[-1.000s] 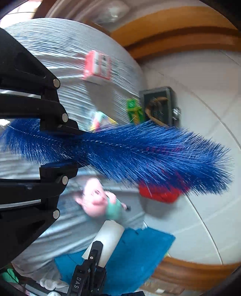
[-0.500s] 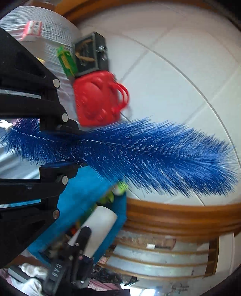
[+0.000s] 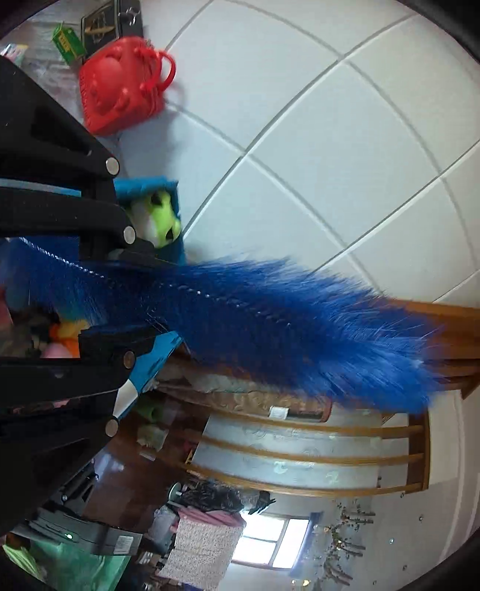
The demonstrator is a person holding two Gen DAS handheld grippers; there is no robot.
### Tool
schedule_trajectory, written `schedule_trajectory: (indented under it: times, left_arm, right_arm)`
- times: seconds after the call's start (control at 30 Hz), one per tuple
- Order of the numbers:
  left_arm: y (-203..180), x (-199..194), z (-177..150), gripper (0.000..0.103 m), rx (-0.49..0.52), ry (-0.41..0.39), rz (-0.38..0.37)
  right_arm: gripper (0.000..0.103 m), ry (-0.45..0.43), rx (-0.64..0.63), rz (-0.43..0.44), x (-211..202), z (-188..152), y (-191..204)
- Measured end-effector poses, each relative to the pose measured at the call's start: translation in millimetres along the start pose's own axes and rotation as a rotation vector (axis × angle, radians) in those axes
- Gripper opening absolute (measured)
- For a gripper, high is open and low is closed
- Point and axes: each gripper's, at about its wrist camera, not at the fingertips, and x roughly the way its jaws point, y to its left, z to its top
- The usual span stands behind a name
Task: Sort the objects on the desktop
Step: 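Lift the duster and roller with both tools and carry them over the blue crate, then open both tools to drop the duster and roller into the crate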
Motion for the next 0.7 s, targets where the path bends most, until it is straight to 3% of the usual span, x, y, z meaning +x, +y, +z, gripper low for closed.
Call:
schedule_trajectory:
  times: [0.1, 0.27, 0.37, 0.57, 0.7]
  left_arm:
    - [-20.6, 44.9, -12.4, 0.022, 0.005, 0.100, 0.000]
    - [-36.7, 116.3, -63.2, 0.022, 0.052, 0.287, 0.107]
    - [-40.9, 135.2, -92.7, 0.031, 0.070, 0.364, 0.154]
    - [-38.8, 129.5, -132.7, 0.033, 0.085, 0.443, 0.147]
    - [-45.2, 112.4, -144.1, 0.034, 0.092, 0.413, 0.145]
  right_arm:
    - [0.045, 0.038, 0.015, -0.021, 11.5, -6.6, -20.8]
    - [0.045, 0.116, 0.028, -0.026, 34.5, -28.1, -37.5]
    - [0.045, 0.160, 0.031, -0.034, 45.5, -38.0, -44.9]
    - [0.045, 0.232, 0.021, -0.056, 63.0, -55.1, -53.2]
    - [0.045, 0.247, 0.014, -0.068, 65.7, -62.1, -55.7]
